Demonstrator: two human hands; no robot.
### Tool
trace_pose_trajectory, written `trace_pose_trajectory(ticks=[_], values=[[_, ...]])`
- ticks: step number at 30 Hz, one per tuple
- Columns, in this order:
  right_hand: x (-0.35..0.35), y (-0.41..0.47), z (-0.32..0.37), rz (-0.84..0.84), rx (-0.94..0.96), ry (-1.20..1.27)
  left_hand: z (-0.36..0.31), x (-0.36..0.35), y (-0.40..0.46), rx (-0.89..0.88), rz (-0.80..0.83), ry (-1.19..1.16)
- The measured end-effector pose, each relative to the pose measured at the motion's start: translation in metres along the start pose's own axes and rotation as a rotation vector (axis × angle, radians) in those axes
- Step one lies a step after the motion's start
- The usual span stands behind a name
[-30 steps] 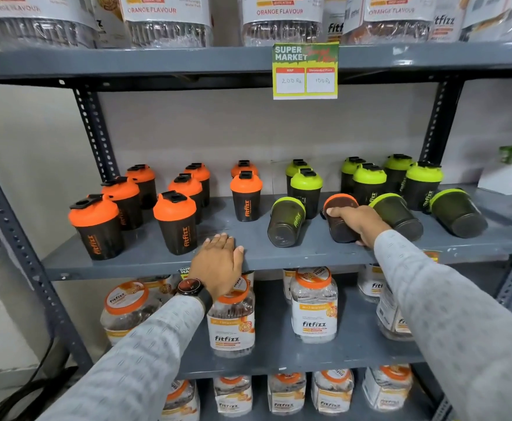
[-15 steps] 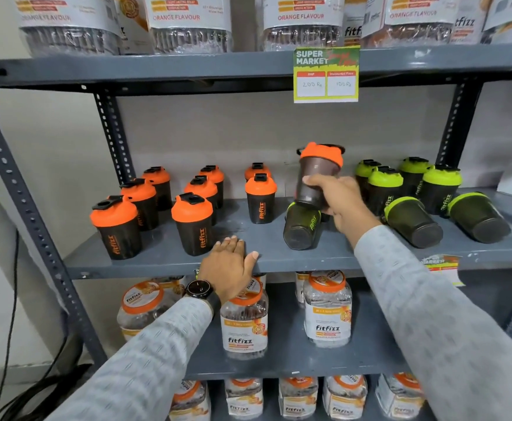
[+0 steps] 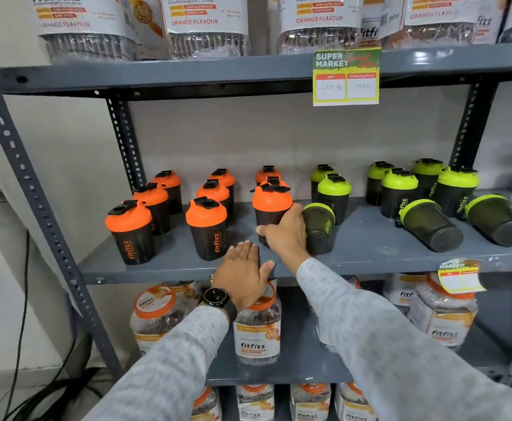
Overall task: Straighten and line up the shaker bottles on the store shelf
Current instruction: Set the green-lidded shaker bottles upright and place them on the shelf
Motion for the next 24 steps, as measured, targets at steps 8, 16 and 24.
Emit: trace_pose_trajectory(ticks=[8, 16, 24], values=[[-0.002, -0.002, -0.015, -0.065, -0.052, -0.079, -0.001, -0.002, -0.001, 0.005, -0.011, 0.006], [0.011, -0.008, -0.008, -0.018, -0.037, -0.092, -0.003, 0.000, -0.002, 0.017, -0.013, 0.010], [0.090, 0.011, 0.027, -0.295, 0.308, -0.155, -0.006, 0.006, -0.005, 0.015, -0.043, 0.018]])
Point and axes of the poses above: each hand's wrist, its own y-axis towards the middle knuckle, its own x-axis out of the back of the hand, z = x × y, the point moved 5 cm from there along y, towards the middle knuckle, and after that the axes turned 12 degrees about -z, right-handed, at the moved point
